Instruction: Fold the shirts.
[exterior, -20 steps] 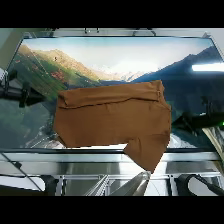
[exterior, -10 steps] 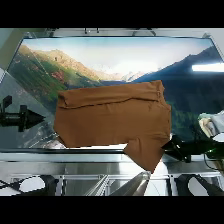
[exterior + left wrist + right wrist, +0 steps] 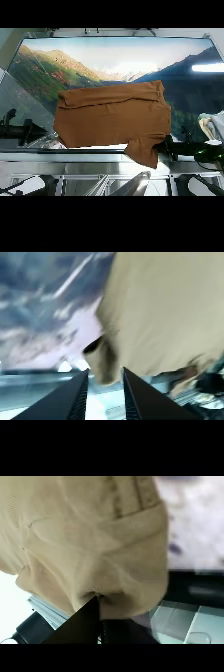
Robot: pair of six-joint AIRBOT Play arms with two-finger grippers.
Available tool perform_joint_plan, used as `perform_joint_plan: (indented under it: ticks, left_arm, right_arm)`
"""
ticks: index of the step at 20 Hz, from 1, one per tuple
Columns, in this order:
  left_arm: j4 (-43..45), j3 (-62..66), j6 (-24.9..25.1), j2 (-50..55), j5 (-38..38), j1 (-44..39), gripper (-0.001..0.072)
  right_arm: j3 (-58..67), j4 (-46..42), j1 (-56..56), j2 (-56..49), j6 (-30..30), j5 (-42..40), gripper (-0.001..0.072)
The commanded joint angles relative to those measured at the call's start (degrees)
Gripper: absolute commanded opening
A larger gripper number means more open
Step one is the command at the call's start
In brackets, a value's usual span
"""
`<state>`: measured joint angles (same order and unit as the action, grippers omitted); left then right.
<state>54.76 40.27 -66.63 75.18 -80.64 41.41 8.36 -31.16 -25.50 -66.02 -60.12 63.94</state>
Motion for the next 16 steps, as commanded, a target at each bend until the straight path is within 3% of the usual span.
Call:
perform_joint_plan:
  ticks: [1, 7, 12, 13, 14, 16]
  left_arm:
    - [3.1, -3.1, -0.6, 0.7, 3.0, -5.2, 0.0245]
    - [3.0, -3.1, -0.3, 9.4, 5.5, -14.3, 0.0245]
    - [-2.0, -2.1, 2.6, 12.6, 6.2, -16.4, 0.0222]
    - [-1.9, -1.6, 2.6, 11.9, 6.1, -16.4, 0.0169]
    - [-1.8, -1.0, 2.8, 10.7, 5.8, -16.4, 0.0003]
    - [-1.9, 0.7, 2.6, 7.2, 3.5, -16.4, 0.0017]
  right_arm:
    - [-0.2, 4.9, 0.0, -0.7, 6.0, -3.4, 0.0016]
    - [-0.2, 4.9, -0.1, -0.7, 6.2, -2.6, 0.0016]
    - [-0.2, 4.9, -0.1, -0.7, 6.2, -1.0, 0.0016]
    - [-0.2, 4.9, -0.1, -0.7, 6.2, -0.5, 0.0016]
    - [-0.2, 4.9, -0.1, -0.7, 6.2, 0.2, 0.0016]
    - [-0.2, 4.9, -0.1, -0.6, 6.4, 2.1, 0.0016]
